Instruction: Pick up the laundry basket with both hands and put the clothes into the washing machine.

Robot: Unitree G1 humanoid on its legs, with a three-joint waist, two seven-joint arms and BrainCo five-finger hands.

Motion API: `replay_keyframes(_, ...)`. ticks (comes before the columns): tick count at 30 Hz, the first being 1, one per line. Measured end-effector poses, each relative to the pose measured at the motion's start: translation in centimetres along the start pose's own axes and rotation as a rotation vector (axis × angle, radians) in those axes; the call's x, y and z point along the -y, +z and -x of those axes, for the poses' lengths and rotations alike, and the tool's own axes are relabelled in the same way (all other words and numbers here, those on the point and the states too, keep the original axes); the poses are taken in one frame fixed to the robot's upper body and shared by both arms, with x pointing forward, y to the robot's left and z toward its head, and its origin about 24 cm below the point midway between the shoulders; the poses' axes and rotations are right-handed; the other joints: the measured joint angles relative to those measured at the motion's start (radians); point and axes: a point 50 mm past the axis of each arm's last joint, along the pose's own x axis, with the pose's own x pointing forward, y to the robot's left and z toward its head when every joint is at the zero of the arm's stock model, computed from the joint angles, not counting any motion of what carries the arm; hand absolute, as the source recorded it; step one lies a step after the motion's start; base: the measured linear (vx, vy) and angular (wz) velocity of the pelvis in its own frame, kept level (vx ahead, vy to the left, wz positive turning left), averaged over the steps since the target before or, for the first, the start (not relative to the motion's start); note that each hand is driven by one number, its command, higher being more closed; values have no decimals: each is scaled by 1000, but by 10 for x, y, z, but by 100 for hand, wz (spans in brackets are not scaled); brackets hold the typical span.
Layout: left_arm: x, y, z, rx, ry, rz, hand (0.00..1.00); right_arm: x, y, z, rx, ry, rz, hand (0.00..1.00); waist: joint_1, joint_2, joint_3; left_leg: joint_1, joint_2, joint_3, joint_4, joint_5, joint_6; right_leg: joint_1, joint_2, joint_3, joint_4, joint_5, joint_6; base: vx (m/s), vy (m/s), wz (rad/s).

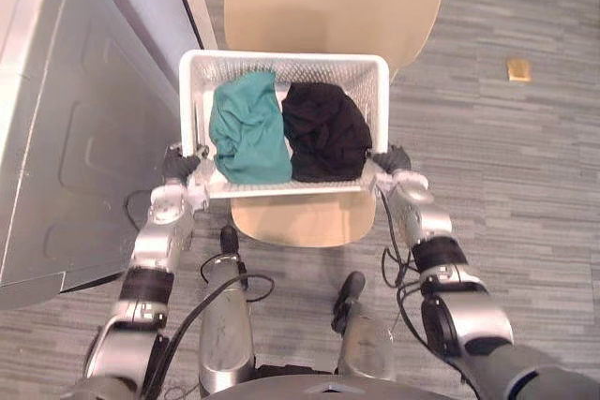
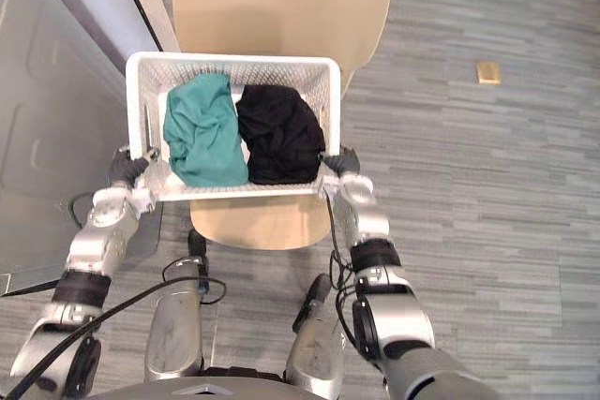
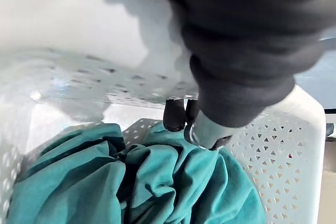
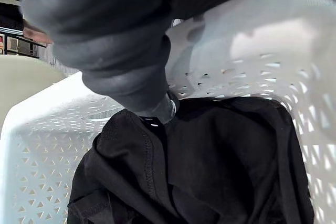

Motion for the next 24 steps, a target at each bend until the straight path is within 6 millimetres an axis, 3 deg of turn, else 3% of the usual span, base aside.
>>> replay_keyframes(6, 5, 11, -21, -47, 1, 3, 100, -6, 19, -12, -19, -29, 13, 100, -7, 0, 28, -47, 3, 0, -2, 15, 3, -65, 0, 10, 28, -2, -7, -48, -2, -4)
replay_keyframes(11, 17, 32, -38, -56, 3, -8, 100, -8, 49, -22, 7, -56, 24, 100, -12, -1, 47, -79, 11, 9, -5, 26, 3, -121, 0, 26, 50, 0, -9, -28, -17, -9)
replay_keyframes(24, 28, 68, -48, -16, 14, -7, 100, -8, 84, -25, 81, -86, -48, 100, -8, -2, 49, -111, 13, 17, -141, 126, -6, -225, 3, 22, 92, -1, -23, -41, -37, 1)
